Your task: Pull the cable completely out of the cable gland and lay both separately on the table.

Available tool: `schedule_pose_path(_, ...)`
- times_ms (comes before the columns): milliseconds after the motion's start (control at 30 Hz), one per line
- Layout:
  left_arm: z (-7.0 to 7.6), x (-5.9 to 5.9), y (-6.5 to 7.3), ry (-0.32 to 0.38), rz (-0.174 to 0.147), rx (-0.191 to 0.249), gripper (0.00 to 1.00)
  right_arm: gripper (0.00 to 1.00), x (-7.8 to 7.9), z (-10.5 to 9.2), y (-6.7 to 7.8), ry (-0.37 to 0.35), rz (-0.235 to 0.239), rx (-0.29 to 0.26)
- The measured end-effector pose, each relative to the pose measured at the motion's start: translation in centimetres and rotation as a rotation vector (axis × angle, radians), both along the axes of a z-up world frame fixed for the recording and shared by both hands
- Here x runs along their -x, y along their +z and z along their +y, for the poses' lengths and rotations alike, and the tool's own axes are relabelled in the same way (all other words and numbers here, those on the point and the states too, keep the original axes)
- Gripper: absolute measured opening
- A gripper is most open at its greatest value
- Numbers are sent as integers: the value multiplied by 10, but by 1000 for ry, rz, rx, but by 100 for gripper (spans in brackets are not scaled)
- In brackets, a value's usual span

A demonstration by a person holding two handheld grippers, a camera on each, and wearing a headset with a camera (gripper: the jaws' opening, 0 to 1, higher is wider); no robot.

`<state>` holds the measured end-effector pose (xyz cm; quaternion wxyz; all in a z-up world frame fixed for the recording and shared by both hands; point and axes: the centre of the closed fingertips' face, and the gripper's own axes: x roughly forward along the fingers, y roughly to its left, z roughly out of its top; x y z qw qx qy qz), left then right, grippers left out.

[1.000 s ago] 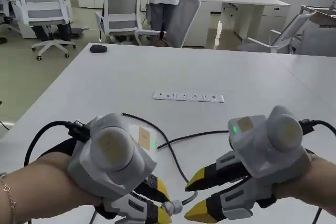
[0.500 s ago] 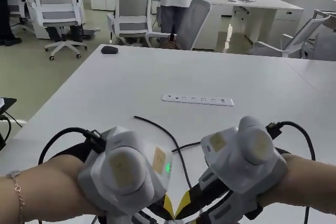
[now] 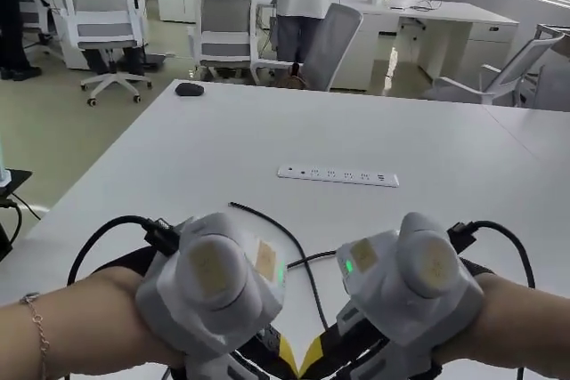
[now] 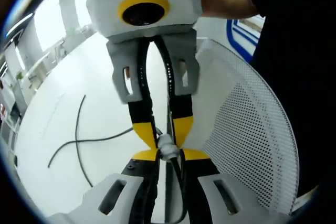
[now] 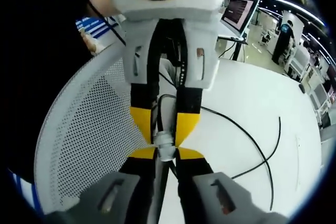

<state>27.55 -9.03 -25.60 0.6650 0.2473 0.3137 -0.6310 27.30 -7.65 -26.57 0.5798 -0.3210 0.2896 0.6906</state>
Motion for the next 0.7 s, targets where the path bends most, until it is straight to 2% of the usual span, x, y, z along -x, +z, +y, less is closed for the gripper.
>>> schedule_pose_path(133, 3, -4, -2, 55, 78, 34, 17, 12, -3, 2, -3, -22, -46, 3)
schedule_pose_path(167, 3, -4, -3, 61, 86, 36, 17, 12, -3, 2, -3, -26, -50, 3)
schedule_pose_path(333, 4, -9, -3, 120, 171, 84, 17, 12, -10, 3, -3, -34, -144, -6)
schedule_pose_path(433, 4, -14, 0, 175, 255, 148, 17, 12, -16, 3, 0, -24, -250, -11)
schedule_pose_path(467, 4, -14, 1, 191, 282, 167, 16, 12, -17, 3, 1, -22, -271, -12)
schedule_pose_path(533, 4, -18, 4, 237, 346, 216, 16, 12, -20, 3, 3, -27, -327, -19)
schedule_pose_path(567, 5, -20, 5, 268, 395, 243, 16, 12, -21, 3, 4, -29, -354, -25)
schedule_pose_path(633, 5, -23, 6, 306, 452, 281, 16, 12, -24, 3, 5, -31, -395, -30)
schedule_pose_path(700, 5, -25, 6, 358, 518, 321, 16, 12, -27, 3, 6, -27, -461, -28)
